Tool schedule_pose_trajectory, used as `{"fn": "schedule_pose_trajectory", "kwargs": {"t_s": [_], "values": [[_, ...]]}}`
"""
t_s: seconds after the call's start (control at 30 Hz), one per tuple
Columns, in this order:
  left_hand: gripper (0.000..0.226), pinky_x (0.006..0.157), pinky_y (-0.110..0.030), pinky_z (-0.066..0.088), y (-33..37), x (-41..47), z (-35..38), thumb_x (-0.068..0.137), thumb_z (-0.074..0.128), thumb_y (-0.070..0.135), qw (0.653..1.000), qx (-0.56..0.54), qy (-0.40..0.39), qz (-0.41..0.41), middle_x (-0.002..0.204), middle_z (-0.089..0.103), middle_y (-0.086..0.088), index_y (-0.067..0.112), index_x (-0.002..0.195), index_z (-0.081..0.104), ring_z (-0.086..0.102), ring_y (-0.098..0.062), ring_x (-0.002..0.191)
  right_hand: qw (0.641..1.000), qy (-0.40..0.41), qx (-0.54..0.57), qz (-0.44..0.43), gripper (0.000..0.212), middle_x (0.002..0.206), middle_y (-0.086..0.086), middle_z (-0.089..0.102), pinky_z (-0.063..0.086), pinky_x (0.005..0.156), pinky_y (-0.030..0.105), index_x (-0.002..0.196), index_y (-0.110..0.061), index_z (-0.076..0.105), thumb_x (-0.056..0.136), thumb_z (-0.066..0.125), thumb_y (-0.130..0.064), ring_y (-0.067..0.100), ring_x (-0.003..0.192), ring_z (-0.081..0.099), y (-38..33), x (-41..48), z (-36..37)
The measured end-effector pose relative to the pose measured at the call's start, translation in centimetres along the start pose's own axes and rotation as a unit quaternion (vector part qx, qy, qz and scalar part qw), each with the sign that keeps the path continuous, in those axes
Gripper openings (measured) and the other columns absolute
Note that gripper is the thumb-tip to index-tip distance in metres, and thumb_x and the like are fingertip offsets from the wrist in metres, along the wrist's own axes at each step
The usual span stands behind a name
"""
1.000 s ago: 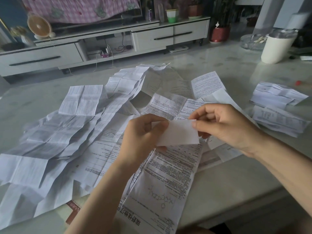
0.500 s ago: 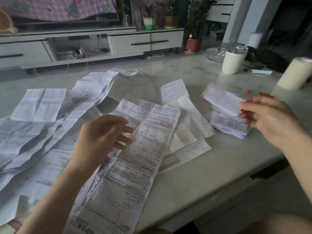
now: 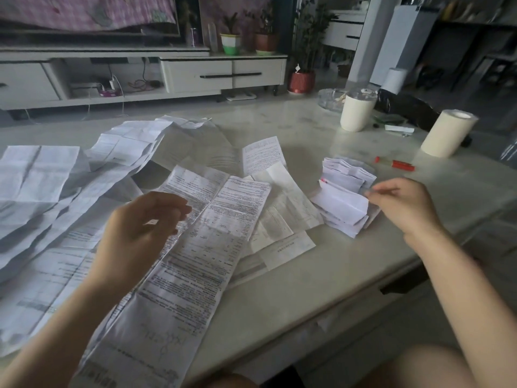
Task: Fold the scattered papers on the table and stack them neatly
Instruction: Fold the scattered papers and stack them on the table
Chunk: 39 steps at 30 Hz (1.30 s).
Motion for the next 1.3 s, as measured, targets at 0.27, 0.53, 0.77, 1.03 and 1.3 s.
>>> {"fn": "schedule_pose_trajectory", "kwargs": {"t_s": [0.27, 0.53, 0.77, 1.03, 1.3], "values": [[0.025, 0.075, -0.019, 0.052, -0.1, 0.2, -0.3, 0.084, 0.063, 0.011, 0.994, 0.106, 0.033, 0.022, 0.089, 0.071, 0.013, 0.035, 0.078, 0.068, 0.067, -0.011, 0.083, 0.991, 0.012, 0.009, -0.134, 0.013, 0.081, -0.002, 0.064, 0.04, 0.065, 0.011, 0.078, -0.01, 0.065, 0.083, 0.056, -0.004, -0.005, 0.067, 0.055, -6.2, -4.3, 1.9], [0.025, 0.071, -0.016, 0.035, -1.2, 0.6, -0.8, 0.088, 0.058, 0.009, 0.957, 0.29, 0.019, 0.002, 0.113, 0.065, 0.0, 0.018, 0.11, 0.066, 0.06, -0.014, 0.085, 0.92, -0.391, -0.009, 0.011, 0.017, 0.074, 0.006, 0.056, 0.054, 0.08, 0.043, 0.076, -0.015, 0.049, 0.086, 0.063, -0.013, 0.02, 0.07, 0.058, -10.3, -11.1, 8.7], [0.033, 0.093, -0.02, 0.034, -2.2, 0.4, -0.1, 0.085, 0.058, 0.007, 0.942, 0.332, -0.038, 0.022, 0.123, 0.062, -0.002, 0.013, 0.118, 0.063, 0.052, -0.021, 0.116, 0.89, -0.388, 0.195, 0.137, 0.017, 0.079, 0.009, 0.054, 0.052, 0.059, 0.027, 0.082, -0.011, 0.051, 0.086, 0.058, 0.004, 0.016, 0.063, 0.051, -11.2, -12.3, 10.3], [0.039, 0.087, -0.015, 0.03, -2.1, 0.4, -0.2, 0.073, 0.048, 0.021, 0.952, 0.301, -0.045, 0.027, 0.113, 0.066, -0.002, 0.016, 0.105, 0.069, 0.055, -0.025, 0.109, 0.93, -0.326, 0.013, -0.168, 0.02, 0.087, -0.01, 0.065, 0.036, 0.059, 0.001, 0.101, -0.014, 0.071, 0.084, 0.063, -0.008, -0.011, 0.059, 0.046, -10.9, -12.8, 11.1], [0.03, 0.094, -0.025, 0.033, -2.4, 1.0, -1.3, 0.087, 0.06, 0.014, 0.965, 0.254, 0.063, 0.007, 0.123, 0.06, -0.002, 0.015, 0.117, 0.062, 0.05, -0.022, 0.118, 0.966, -0.153, 0.174, -0.115, 0.039, 0.099, -0.002, 0.068, 0.05, 0.078, 0.025, 0.081, -0.029, 0.068, 0.08, 0.057, 0.009, 0.004, 0.091, 0.062, -10.2, -6.5, 6.6]]}}
Point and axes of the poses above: each hand's wrist, its own x-axis towards the middle knuckle, its own z-axis out of the palm, y = z × x, the point moved 2 cm from there along x, towards the middle knuckle
